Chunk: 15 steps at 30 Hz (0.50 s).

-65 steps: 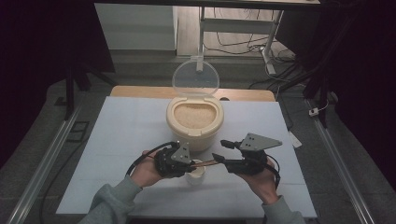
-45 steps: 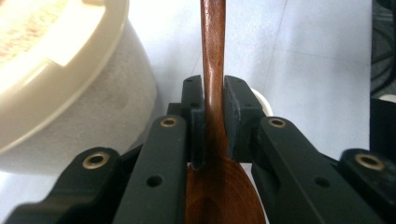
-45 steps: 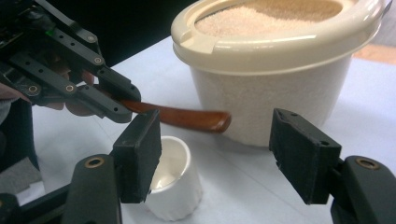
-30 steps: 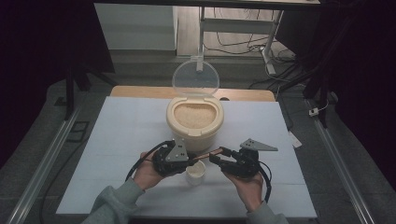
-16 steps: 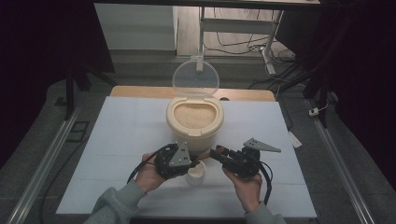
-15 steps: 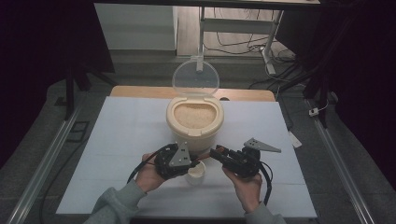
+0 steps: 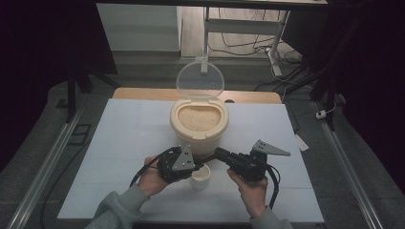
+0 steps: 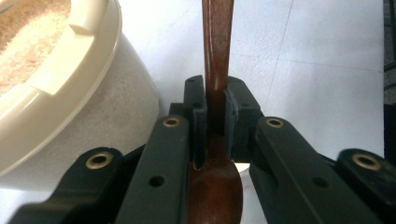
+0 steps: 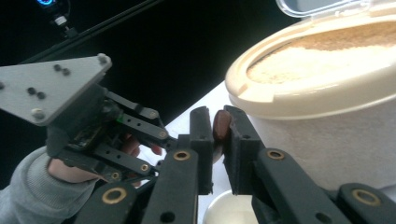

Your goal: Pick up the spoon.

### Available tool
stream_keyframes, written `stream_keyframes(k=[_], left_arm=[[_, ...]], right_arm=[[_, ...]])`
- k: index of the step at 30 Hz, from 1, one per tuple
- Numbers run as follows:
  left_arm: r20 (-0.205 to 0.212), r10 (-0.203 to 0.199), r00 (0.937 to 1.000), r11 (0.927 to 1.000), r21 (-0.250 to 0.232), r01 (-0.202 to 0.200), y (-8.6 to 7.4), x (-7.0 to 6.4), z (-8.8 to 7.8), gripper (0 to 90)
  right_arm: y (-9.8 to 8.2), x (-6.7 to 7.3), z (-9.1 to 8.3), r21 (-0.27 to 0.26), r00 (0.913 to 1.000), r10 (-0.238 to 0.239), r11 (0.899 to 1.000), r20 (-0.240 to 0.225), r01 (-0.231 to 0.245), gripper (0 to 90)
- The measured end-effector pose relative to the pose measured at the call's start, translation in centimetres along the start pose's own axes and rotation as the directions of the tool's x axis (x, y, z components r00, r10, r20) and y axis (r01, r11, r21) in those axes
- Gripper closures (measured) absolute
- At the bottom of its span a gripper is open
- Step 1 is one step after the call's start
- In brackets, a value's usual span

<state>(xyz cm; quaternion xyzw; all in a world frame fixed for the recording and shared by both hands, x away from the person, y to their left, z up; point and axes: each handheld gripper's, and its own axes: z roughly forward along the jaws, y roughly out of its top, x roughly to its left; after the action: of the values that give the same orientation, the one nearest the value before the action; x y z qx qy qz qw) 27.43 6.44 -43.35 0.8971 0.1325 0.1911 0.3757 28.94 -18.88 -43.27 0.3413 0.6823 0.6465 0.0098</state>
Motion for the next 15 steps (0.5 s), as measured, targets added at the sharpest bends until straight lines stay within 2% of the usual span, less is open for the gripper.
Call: stream_keyframes(k=[6, 11, 12, 13, 15], left_arm=[[0.004, -0.007, 1.0000, 0.9999, -0.014, 0.008, -0.04, 0.05, -0.01, 79.0], [0.004, -0.029, 0.9996, 0.9990, -0.035, 0.029, -0.13, 0.19, -0.15, 77.4], [0.003, -0.035, 0.9994, 0.9985, -0.041, 0.035, -0.18, 0.27, -0.23, 75.6], [-0.001, -0.045, 0.9990, 0.9977, -0.050, 0.045, -0.25, 0.31, -0.33, 64.2], [-0.012, -0.070, 0.9975, 0.9946, -0.078, 0.068, -0.48, 0.37, -0.70, 52.4]], right_arm=[[0.05, -0.01, -0.12, -0.009, 0.9996, -0.024, 1.000, -0.013, 0.024, 82.9], [0.02, -0.12, -0.16, -0.021, 0.9996, -0.020, 1.000, -0.022, 0.019, 83.0], [0.04, -0.15, -0.22, -0.028, 0.9995, -0.019, 0.999, -0.025, 0.019, 83.0], [0.16, -0.14, -0.41, -0.037, 0.9994, -0.024, 0.999, -0.025, 0.023, 83.0], [0.33, -0.20, -0.68, -0.049, 0.9991, -0.030, 0.998, -0.029, 0.028, 83.0]])
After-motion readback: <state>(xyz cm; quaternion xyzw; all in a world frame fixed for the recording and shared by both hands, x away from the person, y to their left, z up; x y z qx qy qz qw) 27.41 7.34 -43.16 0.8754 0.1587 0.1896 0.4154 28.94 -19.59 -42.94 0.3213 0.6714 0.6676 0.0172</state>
